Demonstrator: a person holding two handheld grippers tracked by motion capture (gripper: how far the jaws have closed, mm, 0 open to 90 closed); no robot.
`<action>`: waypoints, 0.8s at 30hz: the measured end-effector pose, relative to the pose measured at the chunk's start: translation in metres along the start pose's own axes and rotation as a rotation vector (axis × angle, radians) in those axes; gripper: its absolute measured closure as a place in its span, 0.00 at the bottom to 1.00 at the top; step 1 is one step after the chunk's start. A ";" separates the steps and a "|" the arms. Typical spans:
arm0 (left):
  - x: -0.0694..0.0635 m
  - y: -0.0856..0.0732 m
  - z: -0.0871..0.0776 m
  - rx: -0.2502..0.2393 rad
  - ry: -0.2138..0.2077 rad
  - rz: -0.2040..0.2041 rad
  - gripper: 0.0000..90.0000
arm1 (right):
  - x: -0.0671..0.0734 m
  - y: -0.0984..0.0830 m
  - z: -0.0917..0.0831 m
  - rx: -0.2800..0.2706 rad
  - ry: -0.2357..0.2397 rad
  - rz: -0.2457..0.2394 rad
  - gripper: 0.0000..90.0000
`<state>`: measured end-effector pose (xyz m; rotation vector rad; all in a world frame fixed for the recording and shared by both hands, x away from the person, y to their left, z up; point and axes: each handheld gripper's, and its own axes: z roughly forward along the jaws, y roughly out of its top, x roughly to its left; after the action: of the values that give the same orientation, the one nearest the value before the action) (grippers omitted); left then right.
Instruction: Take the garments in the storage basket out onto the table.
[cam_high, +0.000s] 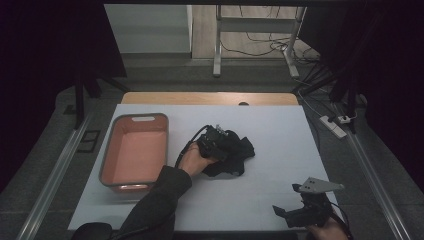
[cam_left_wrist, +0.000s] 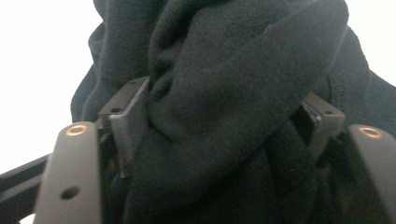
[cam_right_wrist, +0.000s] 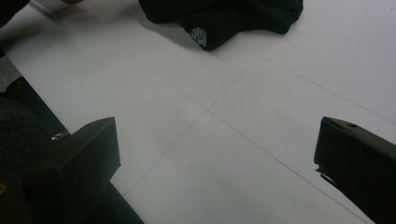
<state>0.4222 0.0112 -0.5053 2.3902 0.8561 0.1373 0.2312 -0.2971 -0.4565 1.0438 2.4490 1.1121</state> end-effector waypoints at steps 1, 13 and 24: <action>0.000 0.000 0.000 0.001 0.002 0.004 0.32 | 0.000 0.000 0.000 0.001 0.000 -0.001 0.00; -0.003 0.004 -0.008 -0.013 -0.018 -0.006 0.18 | 0.001 0.000 0.001 0.008 -0.005 -0.008 0.00; -0.002 0.007 -0.027 -0.050 -0.082 -0.001 0.00 | 0.001 0.000 0.000 0.010 -0.002 -0.009 0.00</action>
<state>0.4166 0.0190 -0.4787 2.3317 0.8066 0.0589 0.2306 -0.2962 -0.4567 1.0355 2.4580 1.0965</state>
